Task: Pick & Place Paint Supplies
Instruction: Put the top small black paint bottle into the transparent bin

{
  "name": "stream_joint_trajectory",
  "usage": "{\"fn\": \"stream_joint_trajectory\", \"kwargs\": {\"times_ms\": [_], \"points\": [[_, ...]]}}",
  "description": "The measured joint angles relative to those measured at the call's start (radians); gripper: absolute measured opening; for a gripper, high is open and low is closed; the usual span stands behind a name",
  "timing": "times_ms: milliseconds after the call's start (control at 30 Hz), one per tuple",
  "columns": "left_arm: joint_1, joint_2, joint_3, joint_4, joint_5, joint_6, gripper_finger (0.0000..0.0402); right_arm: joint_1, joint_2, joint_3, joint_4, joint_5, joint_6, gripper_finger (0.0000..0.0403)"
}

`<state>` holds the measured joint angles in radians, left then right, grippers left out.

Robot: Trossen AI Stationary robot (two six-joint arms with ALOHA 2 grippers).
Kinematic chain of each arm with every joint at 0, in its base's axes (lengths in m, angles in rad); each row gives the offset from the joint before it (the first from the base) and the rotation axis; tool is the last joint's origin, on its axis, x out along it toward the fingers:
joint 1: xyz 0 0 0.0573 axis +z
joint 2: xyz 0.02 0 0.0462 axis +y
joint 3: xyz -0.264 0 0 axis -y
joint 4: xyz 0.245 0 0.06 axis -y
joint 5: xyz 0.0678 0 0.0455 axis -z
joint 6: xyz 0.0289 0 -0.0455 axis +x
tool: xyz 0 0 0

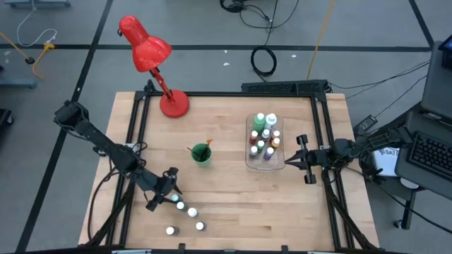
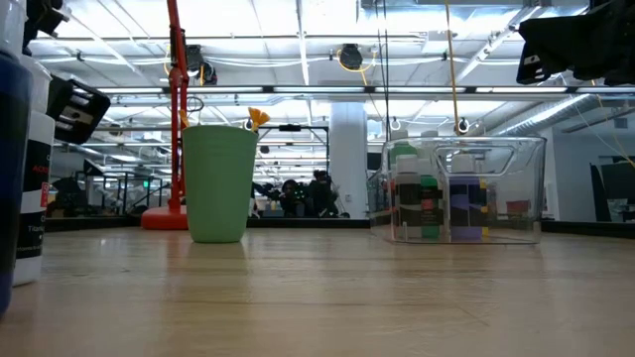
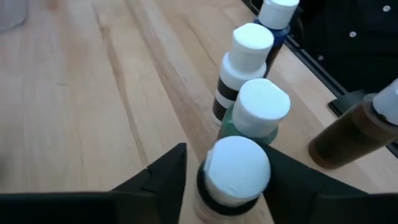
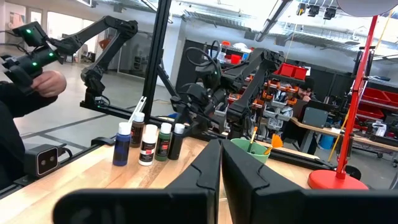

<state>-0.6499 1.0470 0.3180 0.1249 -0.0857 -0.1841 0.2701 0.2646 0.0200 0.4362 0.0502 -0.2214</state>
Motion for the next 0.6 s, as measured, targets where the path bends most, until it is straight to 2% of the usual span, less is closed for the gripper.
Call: {"fn": "stream_joint_trajectory", "kwargs": {"times_ms": [233, 433, 500, 600], "points": [[0.001, -0.002, 0.004, -0.031, 0.01, -0.051, 0.0107, 0.0, 0.0, 0.0, 0.0, 0.0, -0.003, 0.0009], [0.001, -0.009, 0.004, -0.04, -0.002, -0.002, 0.01, 0.0, 0.0, 0.0, 0.0, 0.0, -0.004, 0.0009], [0.0, -0.019, 0.002, -0.032, -0.055, 0.003, 0.01, 0.0, 0.0, 0.0, 0.0, 0.0, -0.002, 0.0009], [0.001, -0.029, -0.002, 0.045, -0.197, 0.007, 0.01, 0.0, 0.0, 0.0, 0.0, 0.0, -0.001, 0.0009]]}}
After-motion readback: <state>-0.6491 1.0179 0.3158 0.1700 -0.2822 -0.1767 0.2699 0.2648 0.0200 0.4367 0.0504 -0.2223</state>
